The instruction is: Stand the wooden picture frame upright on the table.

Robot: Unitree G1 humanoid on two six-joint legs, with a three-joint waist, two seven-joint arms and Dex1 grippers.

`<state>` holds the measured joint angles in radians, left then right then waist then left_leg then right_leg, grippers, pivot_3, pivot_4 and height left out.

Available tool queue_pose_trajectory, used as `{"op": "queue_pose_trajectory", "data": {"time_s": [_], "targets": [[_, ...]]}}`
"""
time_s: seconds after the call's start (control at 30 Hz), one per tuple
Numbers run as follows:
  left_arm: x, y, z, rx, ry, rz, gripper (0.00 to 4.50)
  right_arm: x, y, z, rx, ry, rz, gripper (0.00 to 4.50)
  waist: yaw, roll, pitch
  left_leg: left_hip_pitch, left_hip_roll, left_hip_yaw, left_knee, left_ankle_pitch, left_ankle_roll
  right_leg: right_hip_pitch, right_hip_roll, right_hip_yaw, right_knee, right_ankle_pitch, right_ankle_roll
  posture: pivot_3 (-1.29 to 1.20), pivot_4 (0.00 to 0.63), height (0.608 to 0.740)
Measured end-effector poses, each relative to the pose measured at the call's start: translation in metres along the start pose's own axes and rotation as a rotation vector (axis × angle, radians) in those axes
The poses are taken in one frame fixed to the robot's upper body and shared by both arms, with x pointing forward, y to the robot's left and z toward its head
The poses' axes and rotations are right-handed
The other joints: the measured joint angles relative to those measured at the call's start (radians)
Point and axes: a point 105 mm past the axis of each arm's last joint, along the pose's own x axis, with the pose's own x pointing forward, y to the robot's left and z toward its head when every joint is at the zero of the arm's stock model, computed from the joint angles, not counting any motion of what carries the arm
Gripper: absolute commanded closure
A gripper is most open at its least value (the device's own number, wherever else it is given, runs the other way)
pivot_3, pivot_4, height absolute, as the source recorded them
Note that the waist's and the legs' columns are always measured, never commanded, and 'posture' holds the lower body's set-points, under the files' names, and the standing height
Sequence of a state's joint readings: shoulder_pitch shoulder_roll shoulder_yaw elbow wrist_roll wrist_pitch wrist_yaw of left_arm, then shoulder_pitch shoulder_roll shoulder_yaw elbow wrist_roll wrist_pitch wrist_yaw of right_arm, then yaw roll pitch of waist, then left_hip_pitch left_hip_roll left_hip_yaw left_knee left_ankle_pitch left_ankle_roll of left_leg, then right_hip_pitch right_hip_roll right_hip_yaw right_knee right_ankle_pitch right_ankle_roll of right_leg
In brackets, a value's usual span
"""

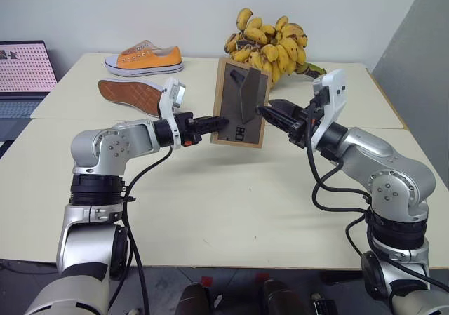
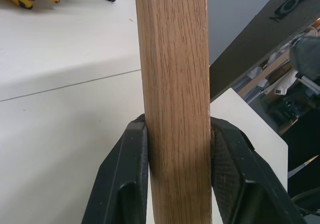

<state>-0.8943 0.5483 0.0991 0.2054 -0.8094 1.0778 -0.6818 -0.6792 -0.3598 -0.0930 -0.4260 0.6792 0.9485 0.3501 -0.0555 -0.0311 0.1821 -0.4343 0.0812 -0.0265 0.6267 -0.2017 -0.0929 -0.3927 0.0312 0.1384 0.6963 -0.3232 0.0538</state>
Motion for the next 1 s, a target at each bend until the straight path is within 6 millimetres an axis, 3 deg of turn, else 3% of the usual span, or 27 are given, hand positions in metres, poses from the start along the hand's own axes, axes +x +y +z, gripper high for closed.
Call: {"op": "queue_pose_trajectory", "data": {"time_s": [0.17,0.3,0.4,0.43,0.53,0.63,0.73,0.83,1.0], "targets": [[0.002,-0.009,0.009,0.026,-0.011,-0.030,3.18,-0.004,-0.013,-0.009,-0.143,0.067,-0.040,2.79,0.000,0.000,0.000,0.000,0.000,0.000,0.000,0.000,0.000,0.000,0.000,0.000,0.000,0.000,0.000,0.00,0.150,0.740],[-0.010,-0.011,0.001,0.029,0.049,-0.027,3.18,-0.029,-0.039,-0.032,-0.323,0.205,-0.076,2.19,0.002,0.000,0.000,0.000,0.000,0.001,0.000,0.000,0.000,0.000,0.000,0.001,-0.001,0.000,0.001,0.00,0.150,0.740],[-0.022,-0.011,-0.007,0.029,0.107,-0.012,3.18,-0.044,-0.059,-0.032,-0.474,0.245,-0.108,1.58,0.000,0.000,0.000,0.000,0.000,0.000,0.000,0.000,0.000,0.000,0.000,0.001,-0.001,-0.001,0.001,0.00,0.150,0.740],[-0.025,-0.012,-0.009,0.025,0.120,-0.014,3.18,-0.048,-0.065,-0.031,-0.519,0.251,-0.119,1.58,-0.001,0.000,0.000,0.000,0.000,0.000,0.000,0.000,0.000,0.000,0.000,0.001,-0.001,-0.001,0.001,0.00,0.150,0.740],[-0.029,-0.019,-0.013,-0.009,0.158,-0.036,3.18,-0.048,-0.075,-0.028,-0.701,0.215,-0.118,1.58,-0.002,0.000,0.000,0.000,0.000,0.000,0.001,0.000,0.000,0.000,0.000,0.001,0.000,-0.001,0.001,0.00,0.150,0.740],[-0.039,-0.022,-0.014,-0.106,0.166,-0.040,3.18,-0.049,-0.084,-0.034,-1.021,0.189,-0.107,1.58,-0.002,0.000,0.000,0.000,-0.001,0.001,0.002,0.000,0.000,0.000,0.000,0.001,0.000,-0.001,0.003,0.00,0.150,0.740],[-0.044,-0.025,-0.020,-0.189,0.181,-0.046,3.18,-0.044,-0.076,-0.045,-1.352,0.117,-0.032,1.58,-0.002,0.000,0.000,0.001,-0.001,0.001,0.002,0.000,0.000,0.000,0.000,0.001,0.001,-0.001,0.001,0.00,0.150,0.740],[-0.042,-0.030,-0.035,-0.259,0.220,-0.080,3.18,-0.036,-0.060,-0.056,-1.575,0.004,0.059,1.58,-0.003,0.000,0.000,0.001,-0.001,0.001,0.002,0.000,0.000,0.000,-0.001,0.001,0.002,0.000,0.001,0.00,0.150,0.740],[-0.044,-0.033,-0.050,-0.322,0.232,-0.093,3.18,-0.022,-0.045,-0.059,-1.757,-0.213,0.062,1.58,-0.001,0.000,0.000,0.002,-0.001,0.000,0.003,0.004,-0.006,0.000,-0.002,0.001,0.005,0.000,0.001,0.00,0.150,0.740]]}}
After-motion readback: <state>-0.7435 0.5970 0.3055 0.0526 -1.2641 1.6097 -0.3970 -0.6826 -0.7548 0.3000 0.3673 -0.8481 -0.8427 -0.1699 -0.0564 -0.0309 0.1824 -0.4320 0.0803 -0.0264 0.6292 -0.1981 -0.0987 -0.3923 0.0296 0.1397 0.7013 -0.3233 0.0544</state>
